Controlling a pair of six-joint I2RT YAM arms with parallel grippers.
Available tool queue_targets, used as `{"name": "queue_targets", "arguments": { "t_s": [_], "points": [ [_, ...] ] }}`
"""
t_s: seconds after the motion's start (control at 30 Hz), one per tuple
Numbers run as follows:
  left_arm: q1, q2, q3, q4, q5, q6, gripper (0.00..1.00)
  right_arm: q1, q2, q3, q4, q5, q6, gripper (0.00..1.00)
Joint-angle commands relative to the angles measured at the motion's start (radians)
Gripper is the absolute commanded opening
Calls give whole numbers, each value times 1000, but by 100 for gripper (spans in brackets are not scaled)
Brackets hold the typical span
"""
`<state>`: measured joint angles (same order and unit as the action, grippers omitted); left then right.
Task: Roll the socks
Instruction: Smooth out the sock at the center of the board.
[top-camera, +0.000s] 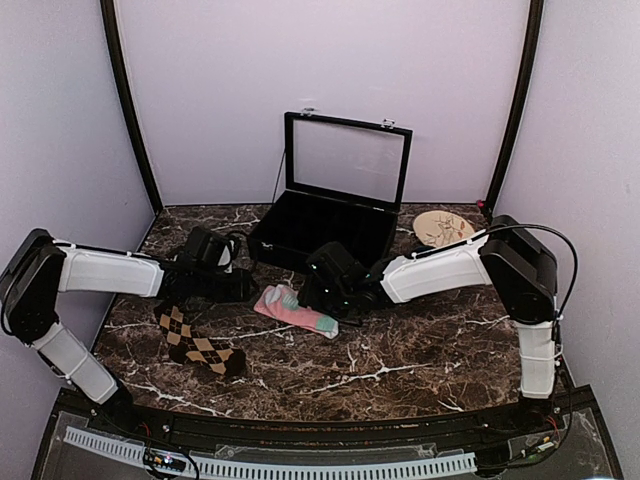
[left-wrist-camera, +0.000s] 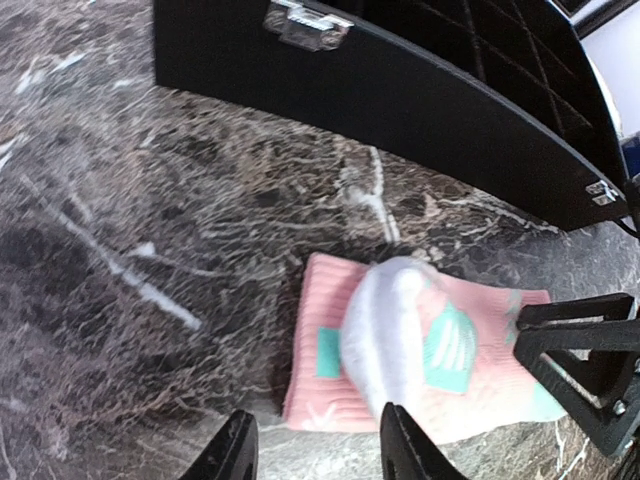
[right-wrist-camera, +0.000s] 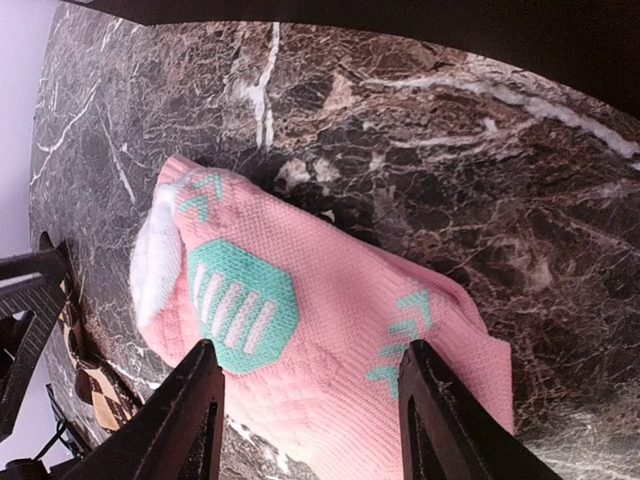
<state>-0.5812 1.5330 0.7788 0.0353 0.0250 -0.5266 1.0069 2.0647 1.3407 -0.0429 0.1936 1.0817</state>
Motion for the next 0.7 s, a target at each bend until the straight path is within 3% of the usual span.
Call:
{"name": "queue_targets", "arguments": {
  "t_s": [0.0, 0.67],
  "points": [
    [-3, 40, 68, -16, 93, 59, 44, 10, 12, 11, 38, -14, -10, 55],
    [-3, 201, 161, -52, 173, 13, 38, 11, 17, -1, 52, -36, -15, 55]
  ]
}}
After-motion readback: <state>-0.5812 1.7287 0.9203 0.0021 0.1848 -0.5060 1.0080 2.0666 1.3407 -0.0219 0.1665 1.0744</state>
